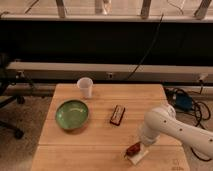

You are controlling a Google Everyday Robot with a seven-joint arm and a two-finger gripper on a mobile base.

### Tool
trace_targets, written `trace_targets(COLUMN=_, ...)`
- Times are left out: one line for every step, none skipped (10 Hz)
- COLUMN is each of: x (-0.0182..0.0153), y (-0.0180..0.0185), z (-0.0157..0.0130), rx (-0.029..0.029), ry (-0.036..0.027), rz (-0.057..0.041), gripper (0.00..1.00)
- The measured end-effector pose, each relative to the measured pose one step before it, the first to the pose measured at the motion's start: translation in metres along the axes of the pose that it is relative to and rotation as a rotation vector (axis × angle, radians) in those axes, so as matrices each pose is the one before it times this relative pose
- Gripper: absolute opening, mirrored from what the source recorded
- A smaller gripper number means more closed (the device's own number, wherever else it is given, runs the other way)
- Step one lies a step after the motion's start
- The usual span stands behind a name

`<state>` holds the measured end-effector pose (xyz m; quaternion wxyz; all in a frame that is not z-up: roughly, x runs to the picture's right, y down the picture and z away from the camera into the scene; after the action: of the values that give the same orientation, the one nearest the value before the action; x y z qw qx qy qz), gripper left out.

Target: Place the pepper on the white sponge

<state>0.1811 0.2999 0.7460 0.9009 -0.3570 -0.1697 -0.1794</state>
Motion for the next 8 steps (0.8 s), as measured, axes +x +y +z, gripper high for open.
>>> trace_targets(x=0.00107, y=0.00048, z=-0.00041, rx=0.00009, ry=0.00097, rz=0.00007, gripper=0.16)
trace_targets(x=0.00088, y=0.00027, z=-0.00117, rx=0.00071, ry=0.00105, rz=0.00102, gripper=0.16)
trace_targets(x=0.00022, y=0.00061, z=-0.00012, rx=-0.00099, ry=0.00018, rz=0.00052, gripper=0.18)
trace_targets(x=0.00026, y=0.00022, z=-0.00005, rx=-0.00115, ry=0.00037, rz=0.00026, gripper=0.28)
trace_targets(x=0.00163, y=-0.00036, z=0.00173, rx=-0.00232, ry=0.00138, rz=-0.00203, gripper=0.37)
trace_targets(x=0.00015, y=0.00042, z=0.00071, rx=-0.00064, ry=-0.00031, rz=0.00006, gripper=0.45)
trace_targets(x=0.00058, y=0.00007, z=-0.00165, rx=0.00173, ry=-0.00023, rz=0.00113, gripper=0.58)
trace_targets(x=0.00138, y=0.00077, z=-0.00074, rx=-0.00052, ry=0.00166, rz=0.00226, gripper=0.66)
